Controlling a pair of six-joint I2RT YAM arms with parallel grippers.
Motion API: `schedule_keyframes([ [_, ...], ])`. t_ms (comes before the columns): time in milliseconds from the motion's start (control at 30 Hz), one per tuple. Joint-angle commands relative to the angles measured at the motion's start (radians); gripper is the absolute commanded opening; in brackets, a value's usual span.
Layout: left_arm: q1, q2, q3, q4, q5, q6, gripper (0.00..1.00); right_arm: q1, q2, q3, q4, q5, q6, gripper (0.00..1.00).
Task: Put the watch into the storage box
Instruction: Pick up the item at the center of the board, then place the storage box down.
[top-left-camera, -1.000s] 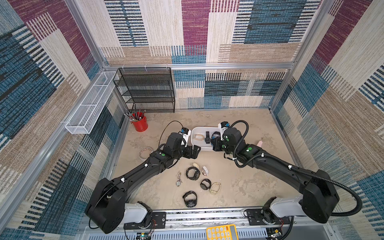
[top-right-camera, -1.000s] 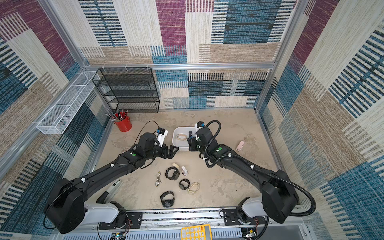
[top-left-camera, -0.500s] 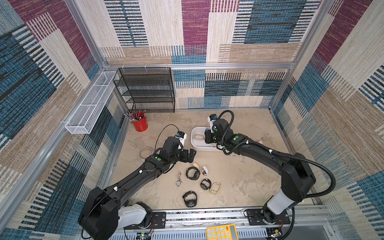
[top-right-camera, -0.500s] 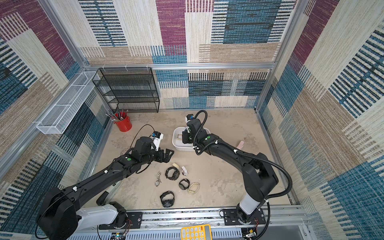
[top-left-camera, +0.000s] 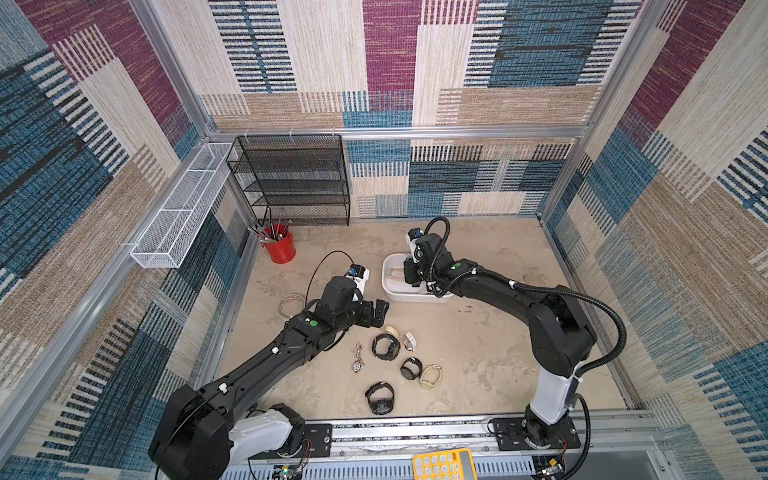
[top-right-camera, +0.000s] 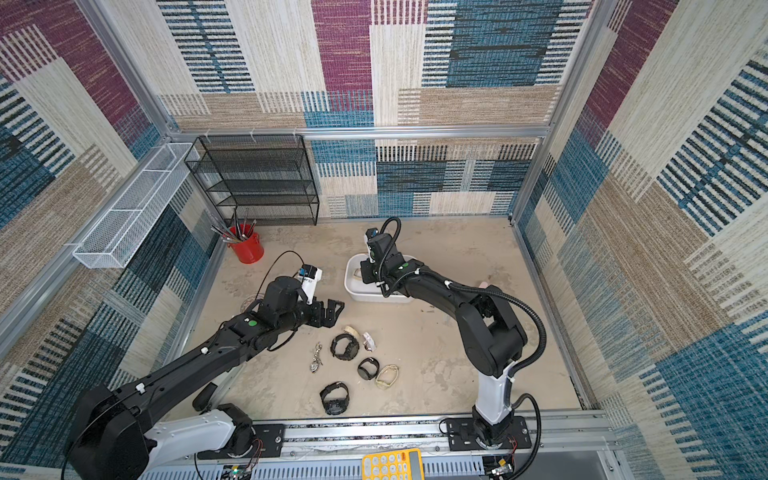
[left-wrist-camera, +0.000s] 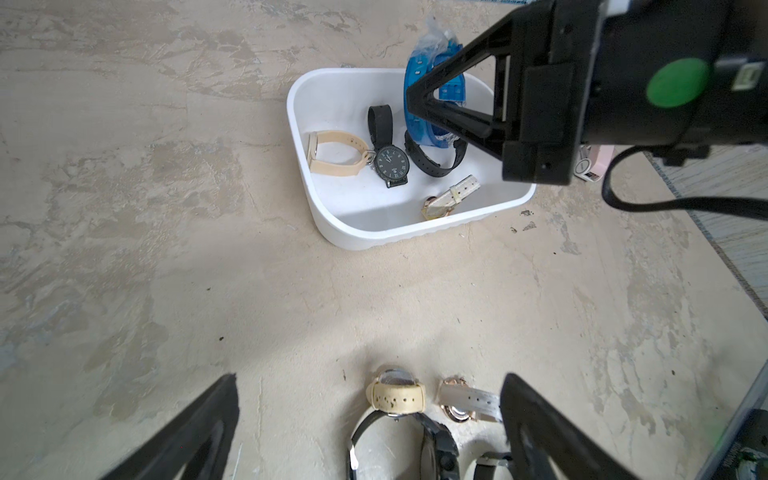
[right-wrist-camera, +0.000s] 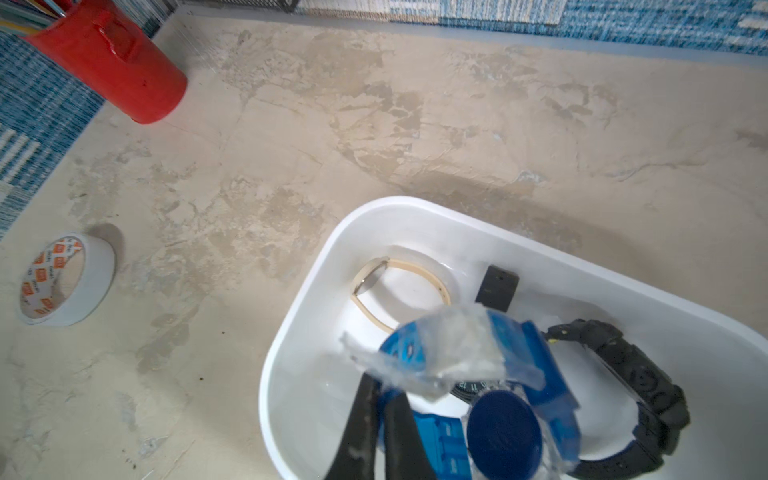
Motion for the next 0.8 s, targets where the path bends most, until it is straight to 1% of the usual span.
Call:
schedule_keyframes([
  [0,0.0,-0.005,0.001,-0.016,-0.018,-0.007,0.99,-0.011,0.032,0.024,0.027,-0.027,-0.02,0.05],
  [133,0.0,-0.017,-0.001,-0.025,-0.017,-0.025,0.99,-0.023,0.068,0.034,0.031,-0.063,-0.026,0.05],
  [300,0.001,-0.006,0.001,-0.029,-0.033,-0.011,0.99,-0.033,0.119,0.049,0.037,-0.08,-0.032,0.05],
  [400,0.001,-0.007,0.003,-0.041,-0.032,-0.026,0.99,-0.035,0.139,0.055,0.036,-0.09,-0.031,0.05],
  [567,0.001,-0.007,-0.007,-0.032,-0.049,-0.016,0.99,-0.039,0.177,0.058,0.045,-0.098,-0.023,0.07],
  [600,0.001,-0.003,-0.003,-0.038,-0.051,-0.015,0.99,-0.039,0.181,0.063,0.044,-0.098,-0.02,0.08],
  [667,0.001,0.004,0.005,-0.05,-0.048,-0.017,0.99,-0.04,0.177,0.058,0.048,-0.098,-0.013,0.15],
  [767,0.001,0.003,0.006,-0.055,-0.044,-0.034,0.99,-0.041,0.147,0.042,0.059,-0.092,-0.006,0.3],
])
